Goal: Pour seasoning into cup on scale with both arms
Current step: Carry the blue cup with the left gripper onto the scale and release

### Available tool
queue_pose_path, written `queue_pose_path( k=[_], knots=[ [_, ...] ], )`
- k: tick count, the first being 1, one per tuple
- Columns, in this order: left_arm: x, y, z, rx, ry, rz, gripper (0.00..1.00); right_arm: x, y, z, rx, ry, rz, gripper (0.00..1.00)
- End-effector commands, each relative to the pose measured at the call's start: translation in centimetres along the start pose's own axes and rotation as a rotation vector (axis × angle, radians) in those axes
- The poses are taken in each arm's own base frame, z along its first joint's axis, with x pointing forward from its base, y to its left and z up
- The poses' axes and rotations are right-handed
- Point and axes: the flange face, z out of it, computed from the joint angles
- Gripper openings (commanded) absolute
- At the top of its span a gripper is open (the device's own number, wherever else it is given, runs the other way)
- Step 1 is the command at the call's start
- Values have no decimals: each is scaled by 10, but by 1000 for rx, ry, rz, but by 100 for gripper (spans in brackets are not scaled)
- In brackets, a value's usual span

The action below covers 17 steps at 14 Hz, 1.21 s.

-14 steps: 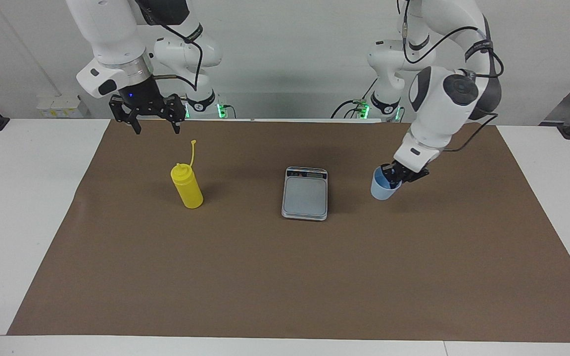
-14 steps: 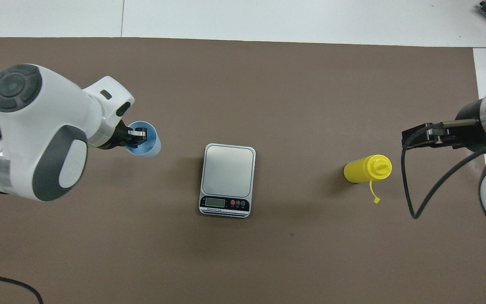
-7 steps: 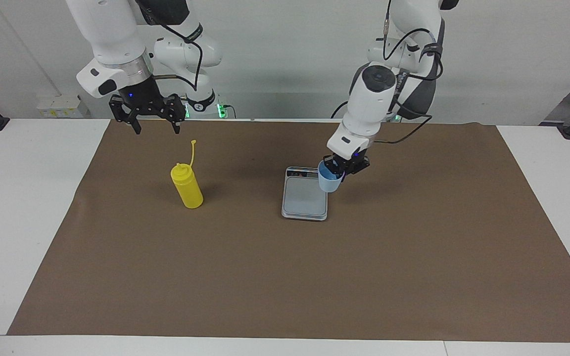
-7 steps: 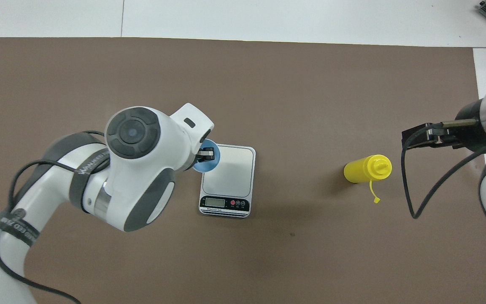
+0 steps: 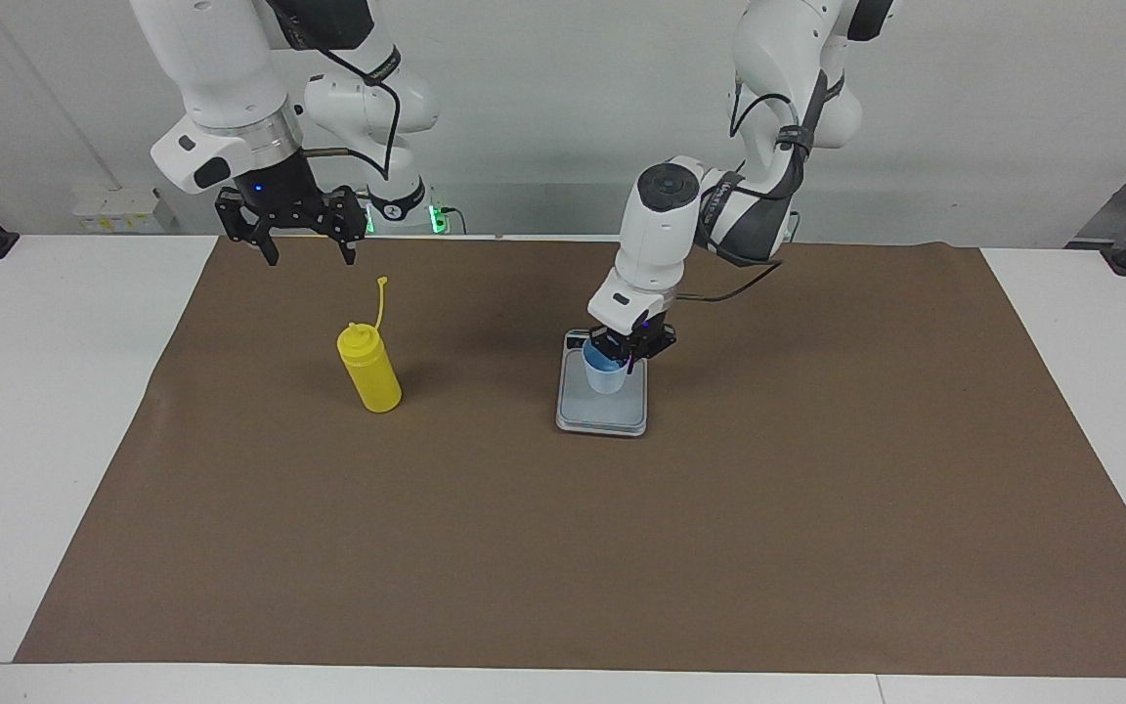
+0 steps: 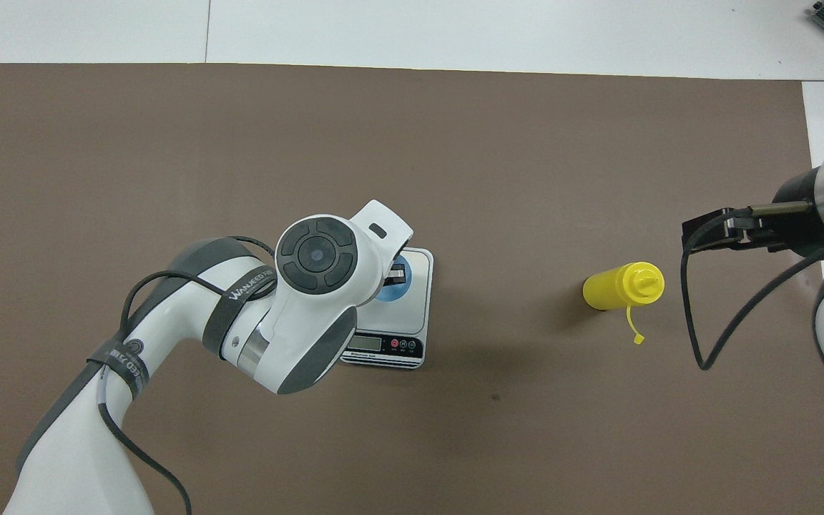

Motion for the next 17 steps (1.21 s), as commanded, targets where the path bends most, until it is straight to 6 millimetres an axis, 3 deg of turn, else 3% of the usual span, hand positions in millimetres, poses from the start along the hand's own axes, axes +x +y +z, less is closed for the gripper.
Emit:
queue_pose_path(
  k=[1,2,4,6,7,8,10,12,14,17],
  knots=[
    [0,1,5,8,30,-9,0,-1,20,0,18,13,22,100],
    [0,2,5,11,39,-1,0,5,20,2,21,56,44,97],
    [2,1,15,15,32,-2,0,2,42,13,31,58,280,93],
    [1,2,19,7,39,0,0,5,48,23,72,64,506,96],
    [1,1,22,3,43,-1,7,6,57,32,88,60,637,100],
    [1,1,21,1,45,-4,24,10,59,38,101,56,742,100],
    [5,-1,17,3,47,-19,100,16,72,61,131,5,882,100],
    [13,-11,2,10,52,-35,100,19,95,94,151,-73,970,100],
    [27,-36,-27,31,64,-58,100,17,120,132,188,-170,1037,100],
    [42,-85,-67,71,65,-18,100,15,131,193,252,-301,1097,100]
  ],
)
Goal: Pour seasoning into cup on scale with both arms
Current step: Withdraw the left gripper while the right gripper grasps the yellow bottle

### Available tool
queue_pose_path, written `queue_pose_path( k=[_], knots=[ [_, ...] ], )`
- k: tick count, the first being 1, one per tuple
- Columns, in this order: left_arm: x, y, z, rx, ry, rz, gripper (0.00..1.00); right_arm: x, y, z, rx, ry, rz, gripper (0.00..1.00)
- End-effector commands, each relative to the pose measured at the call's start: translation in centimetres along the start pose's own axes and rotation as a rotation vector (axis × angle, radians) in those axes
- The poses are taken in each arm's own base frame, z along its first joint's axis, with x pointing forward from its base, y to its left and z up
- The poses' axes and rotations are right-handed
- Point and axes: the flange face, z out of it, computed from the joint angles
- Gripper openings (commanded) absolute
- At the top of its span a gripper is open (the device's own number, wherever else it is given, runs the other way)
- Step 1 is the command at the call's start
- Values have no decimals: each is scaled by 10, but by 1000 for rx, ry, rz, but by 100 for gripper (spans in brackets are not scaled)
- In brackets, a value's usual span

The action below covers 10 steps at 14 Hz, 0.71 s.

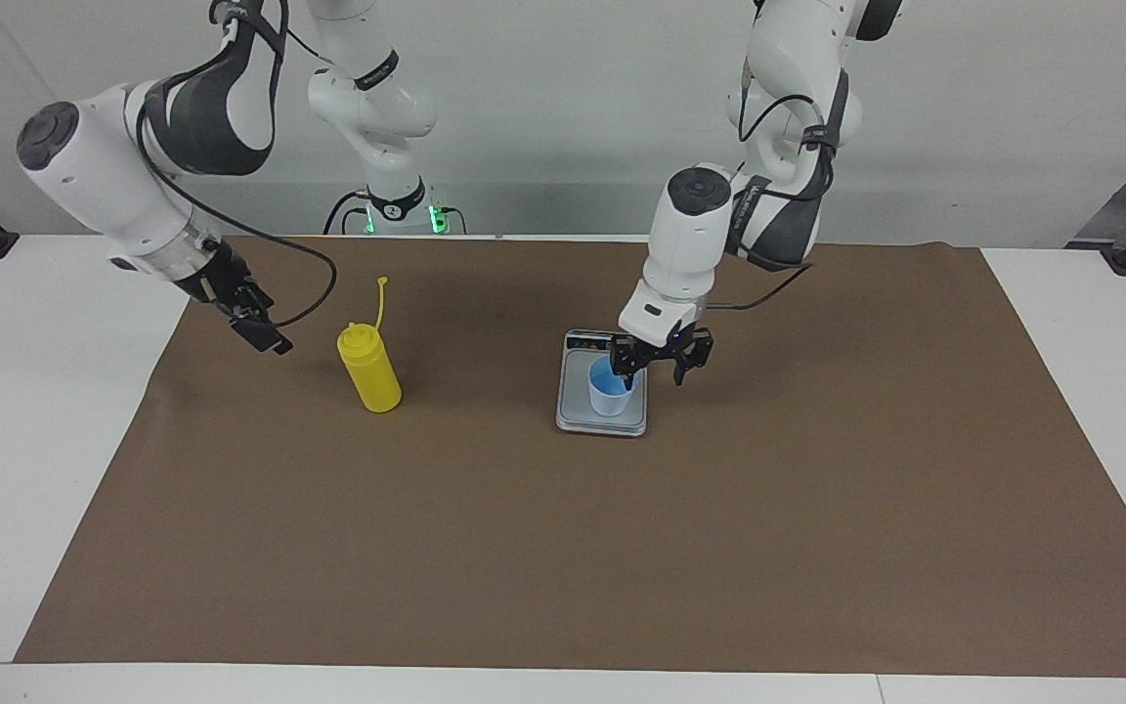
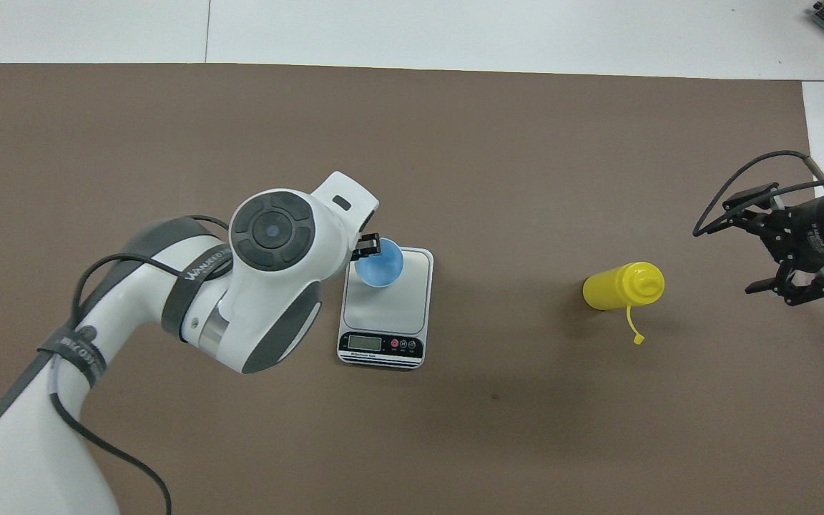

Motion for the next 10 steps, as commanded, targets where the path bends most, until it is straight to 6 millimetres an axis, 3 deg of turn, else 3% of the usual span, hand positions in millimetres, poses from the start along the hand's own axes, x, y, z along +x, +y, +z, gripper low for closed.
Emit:
queue_pose_path(
  k=[1,3,6,9,10],
  knots=[
    [13,-49,-39,51,-7,50,100,18,5,47,17,-89,68,100],
    [23,-77,-53,66,-19,86,100,38,12,85,33,-153,131,100],
    [33,-123,-74,82,-51,154,100,34,20,127,97,-238,218,100],
    [34,-168,-104,93,-70,278,100,23,25,145,100,-306,266,100],
    [36,-184,-113,94,-76,322,100,17,23,148,122,-349,358,100]
  ],
)
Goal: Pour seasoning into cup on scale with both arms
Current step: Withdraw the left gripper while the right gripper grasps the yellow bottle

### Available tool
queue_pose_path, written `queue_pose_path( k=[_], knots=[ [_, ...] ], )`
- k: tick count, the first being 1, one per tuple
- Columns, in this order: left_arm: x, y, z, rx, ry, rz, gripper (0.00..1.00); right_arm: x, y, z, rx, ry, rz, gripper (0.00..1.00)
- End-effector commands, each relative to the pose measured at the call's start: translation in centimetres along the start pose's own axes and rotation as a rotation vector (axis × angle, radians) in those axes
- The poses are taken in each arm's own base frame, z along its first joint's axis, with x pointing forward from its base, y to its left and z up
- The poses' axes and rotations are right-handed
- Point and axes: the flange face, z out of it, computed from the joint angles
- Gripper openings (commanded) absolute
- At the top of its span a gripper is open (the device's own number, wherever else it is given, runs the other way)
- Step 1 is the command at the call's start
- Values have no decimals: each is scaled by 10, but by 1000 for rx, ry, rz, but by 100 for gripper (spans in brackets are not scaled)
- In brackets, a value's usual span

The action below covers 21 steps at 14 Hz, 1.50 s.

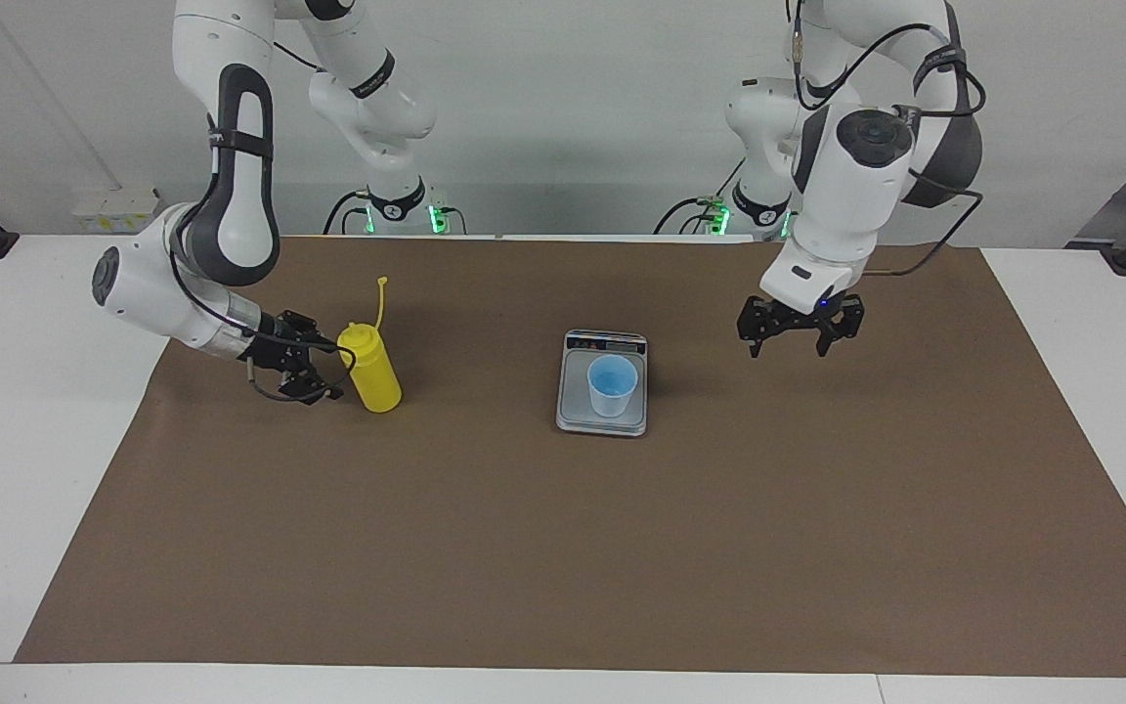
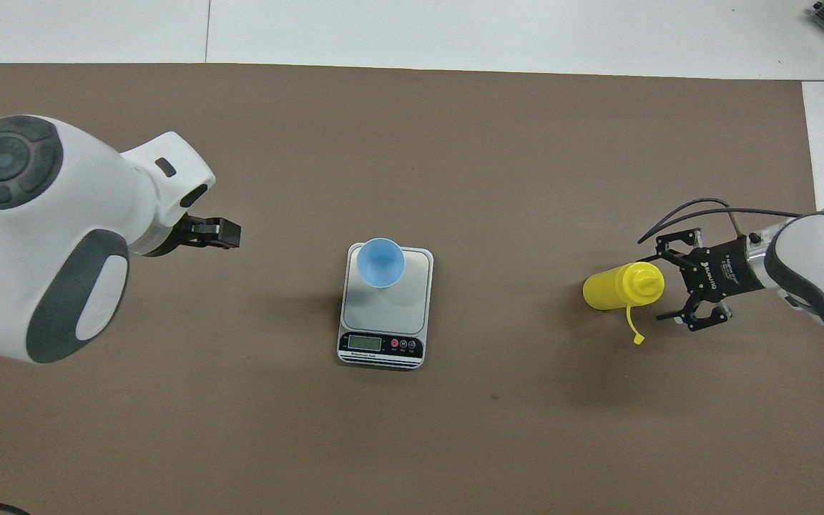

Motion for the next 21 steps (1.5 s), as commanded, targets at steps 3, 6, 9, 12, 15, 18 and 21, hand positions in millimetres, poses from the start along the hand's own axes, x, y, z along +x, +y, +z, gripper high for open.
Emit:
queue_pose_path(
  k=[3,6,9,12,15,18,21],
  knots=[
    [-18,-61,-49,-10,-33,72,100,-15,14,10,43,-64,163,100],
    [-19,-83,-80,-47,-51,51,100,-24,16,20,20,-68,118,100],
    [-21,-89,-107,-54,-54,42,100,-48,5,32,1,-55,97,23],
    [-22,-103,-122,-113,-63,6,100,-80,-9,28,33,-7,224,0],
    [-22,-110,-124,-117,-64,-6,100,-137,-28,29,52,78,233,0],
    [-22,-101,-128,-105,-32,9,100,-190,-50,27,13,296,149,0],
    [-25,-103,-127,-110,-46,-6,100,-231,-63,36,-6,511,90,0]
  ],
)
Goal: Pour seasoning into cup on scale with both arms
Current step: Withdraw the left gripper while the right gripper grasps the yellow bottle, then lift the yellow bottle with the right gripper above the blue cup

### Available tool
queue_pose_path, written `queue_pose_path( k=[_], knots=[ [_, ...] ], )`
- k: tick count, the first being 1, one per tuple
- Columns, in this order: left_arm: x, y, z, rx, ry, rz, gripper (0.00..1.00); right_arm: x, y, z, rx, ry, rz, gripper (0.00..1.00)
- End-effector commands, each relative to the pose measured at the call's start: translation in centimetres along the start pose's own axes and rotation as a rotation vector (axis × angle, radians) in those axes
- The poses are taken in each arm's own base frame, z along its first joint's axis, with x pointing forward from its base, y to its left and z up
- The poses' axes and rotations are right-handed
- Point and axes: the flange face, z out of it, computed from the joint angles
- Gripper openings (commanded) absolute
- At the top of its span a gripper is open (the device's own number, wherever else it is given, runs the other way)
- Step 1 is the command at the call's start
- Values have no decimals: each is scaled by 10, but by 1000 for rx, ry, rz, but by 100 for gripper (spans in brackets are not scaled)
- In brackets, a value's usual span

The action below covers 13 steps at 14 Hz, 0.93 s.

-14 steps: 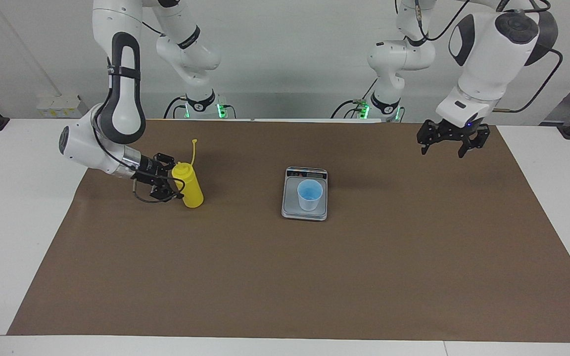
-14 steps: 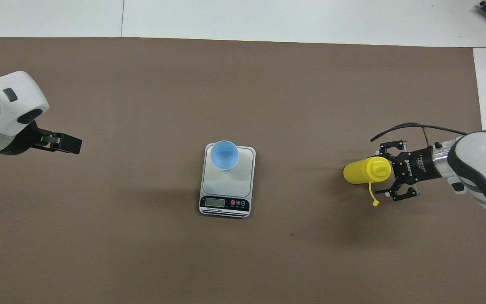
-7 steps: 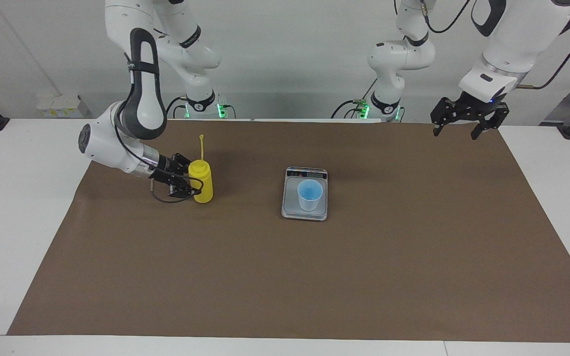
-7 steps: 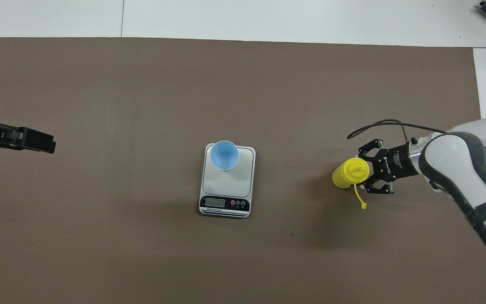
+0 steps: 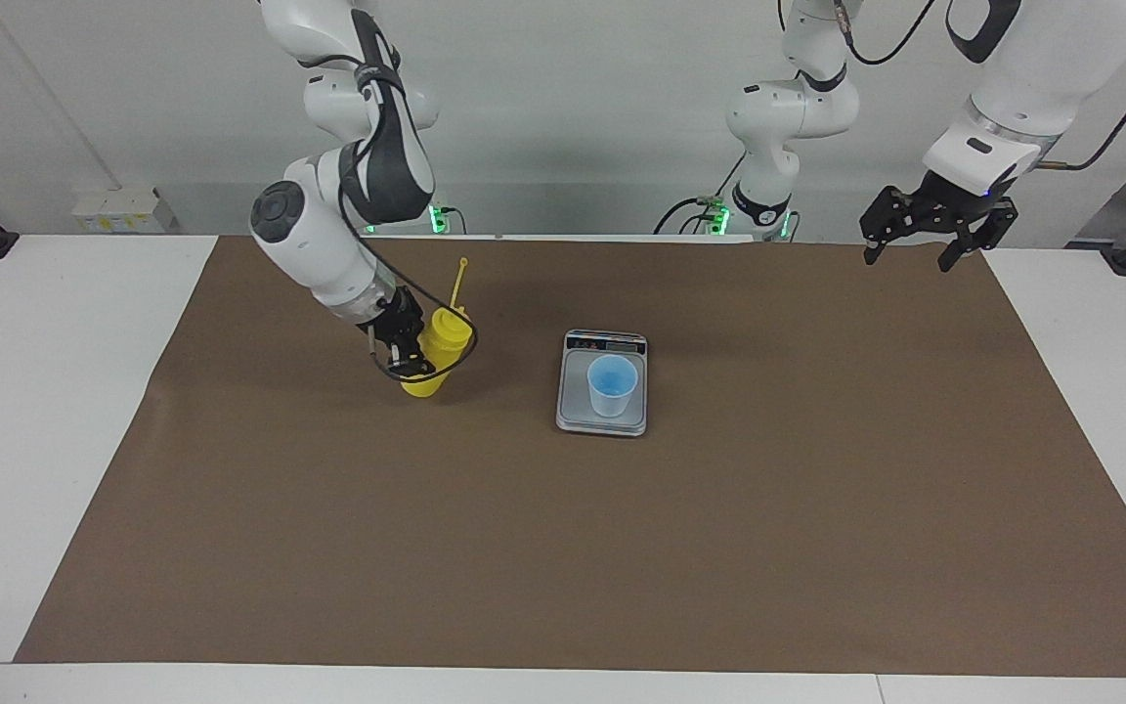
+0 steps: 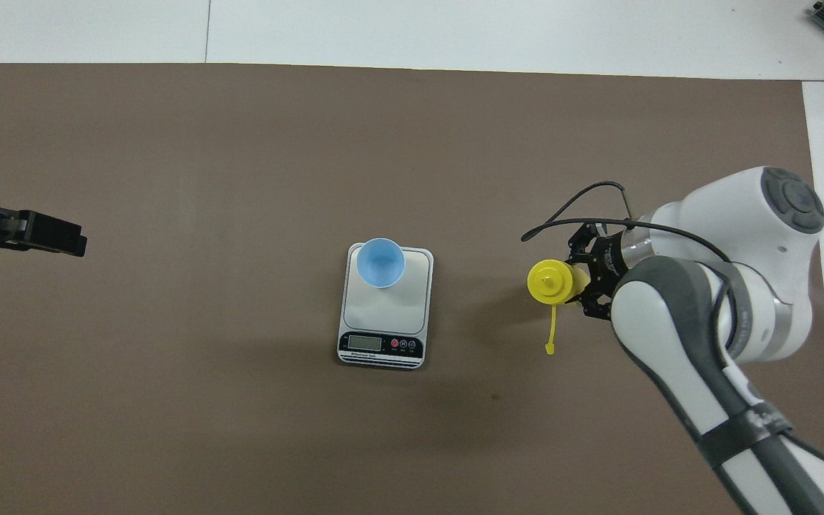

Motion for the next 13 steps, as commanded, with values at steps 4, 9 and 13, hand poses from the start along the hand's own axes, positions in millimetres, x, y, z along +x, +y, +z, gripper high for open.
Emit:
queue_pose_path(
  k=[4,9,13],
  knots=[
    [-3,1,-4,-5,-37,8,100,-66,-28,-25,64,214,89,0],
    [-5,-4,-3,11,-39,32,100,-134,-78,-43,85,372,117,0],
    [-4,-6,-1,10,-31,20,100,-154,-98,-34,95,470,145,0]
  ],
)
